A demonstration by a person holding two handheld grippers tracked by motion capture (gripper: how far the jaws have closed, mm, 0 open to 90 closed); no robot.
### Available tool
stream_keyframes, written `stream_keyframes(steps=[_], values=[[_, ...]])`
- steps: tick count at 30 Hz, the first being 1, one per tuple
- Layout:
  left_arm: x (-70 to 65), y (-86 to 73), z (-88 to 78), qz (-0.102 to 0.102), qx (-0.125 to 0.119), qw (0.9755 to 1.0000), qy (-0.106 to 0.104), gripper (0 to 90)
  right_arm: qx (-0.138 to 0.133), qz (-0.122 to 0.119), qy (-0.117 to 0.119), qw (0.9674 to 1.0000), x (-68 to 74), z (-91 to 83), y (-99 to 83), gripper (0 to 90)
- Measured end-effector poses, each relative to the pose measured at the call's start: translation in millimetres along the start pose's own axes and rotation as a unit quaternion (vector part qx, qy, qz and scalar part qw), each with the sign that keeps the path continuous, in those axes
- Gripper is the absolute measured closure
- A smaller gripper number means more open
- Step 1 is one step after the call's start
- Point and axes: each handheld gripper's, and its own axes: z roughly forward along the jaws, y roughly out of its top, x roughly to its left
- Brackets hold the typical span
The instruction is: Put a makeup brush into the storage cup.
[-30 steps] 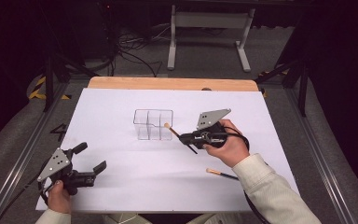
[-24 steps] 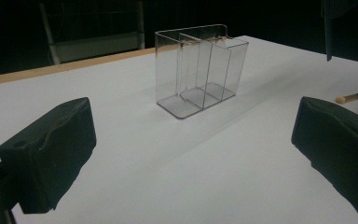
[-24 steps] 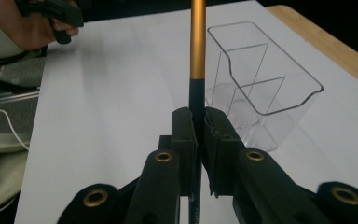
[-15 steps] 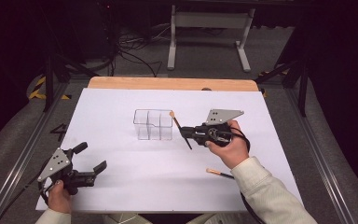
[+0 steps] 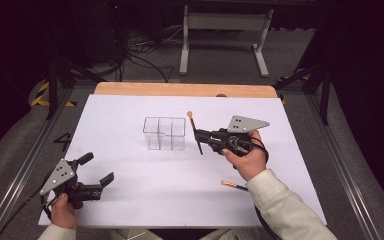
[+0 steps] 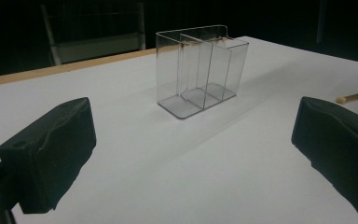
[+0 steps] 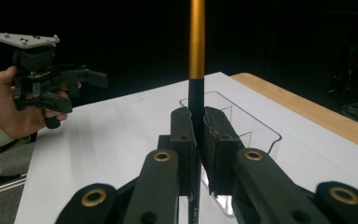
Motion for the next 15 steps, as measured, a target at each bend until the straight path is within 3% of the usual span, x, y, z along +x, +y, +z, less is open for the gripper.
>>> stream_keyframes(steps=[7,15], values=[[-0.1,-0.1,0.1,0.0,0.0,1.0,0.0,0.6,-0.035,0.002,-0.023,0.9991,-0.7,-0.9,-2.4,83.1],[0.1,-0.1,0.2,0.001,0.0,1.0,-0.001,0.5,-0.052,0.005,-0.027,0.9983,-0.8,0.9,-3.8,83.1]])
